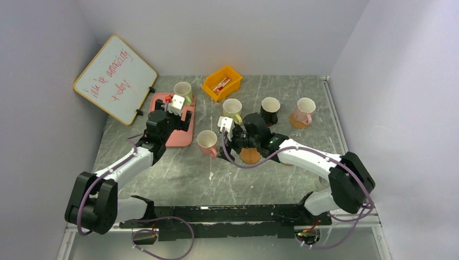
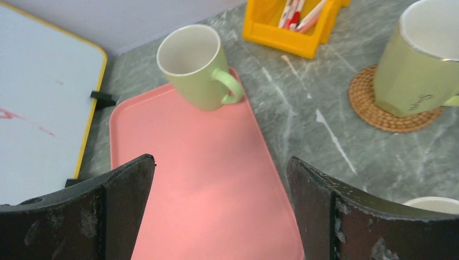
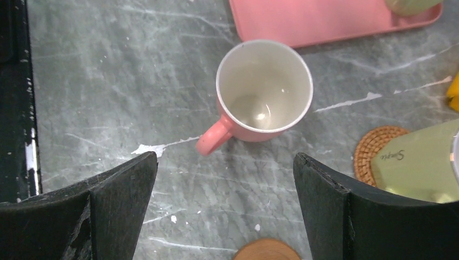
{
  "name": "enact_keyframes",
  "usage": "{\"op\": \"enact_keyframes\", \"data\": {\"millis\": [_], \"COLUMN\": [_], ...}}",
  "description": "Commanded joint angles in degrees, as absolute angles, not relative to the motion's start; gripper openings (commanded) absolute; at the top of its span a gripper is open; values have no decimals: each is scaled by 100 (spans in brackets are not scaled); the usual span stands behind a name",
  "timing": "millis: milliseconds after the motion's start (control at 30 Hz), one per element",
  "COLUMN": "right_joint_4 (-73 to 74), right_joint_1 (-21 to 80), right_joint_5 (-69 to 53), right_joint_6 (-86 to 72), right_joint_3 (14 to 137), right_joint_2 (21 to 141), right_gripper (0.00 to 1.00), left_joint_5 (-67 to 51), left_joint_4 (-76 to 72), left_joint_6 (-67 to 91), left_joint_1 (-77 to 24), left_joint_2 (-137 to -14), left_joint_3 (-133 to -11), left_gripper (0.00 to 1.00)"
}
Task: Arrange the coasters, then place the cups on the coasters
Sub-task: Pick up the cup at the center of the board.
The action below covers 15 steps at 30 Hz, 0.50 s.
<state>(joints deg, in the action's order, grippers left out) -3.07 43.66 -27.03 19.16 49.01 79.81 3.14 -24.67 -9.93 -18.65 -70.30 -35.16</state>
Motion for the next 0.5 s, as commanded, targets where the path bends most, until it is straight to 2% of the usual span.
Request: {"op": "enact_keyframes", "data": {"millis": [0,233,467], "right_joint_4": [-475,-813,-1367], "right_joint_1": [4462,4649,4728], "right_joint_5": [-2471,-2312,-1572], "right_joint_6": [2038,1912,1494], "right_joint_3": [5125,5037,4966], "right_joint_2": [8350,8587,8751], "right_gripper": [100,100,100], "left_joint_5": [988,916,906], "left_joint_4": [-2803,-2798,-2840], "left_joint_6": [-849,-831,-833], "left_joint_1": [-1809,-1776,-1775], "left_joint_2": [-7229,-7351,-7355], "left_joint_3": [-3665,-3696,-3665], "left_gripper": [96,96,96]}}
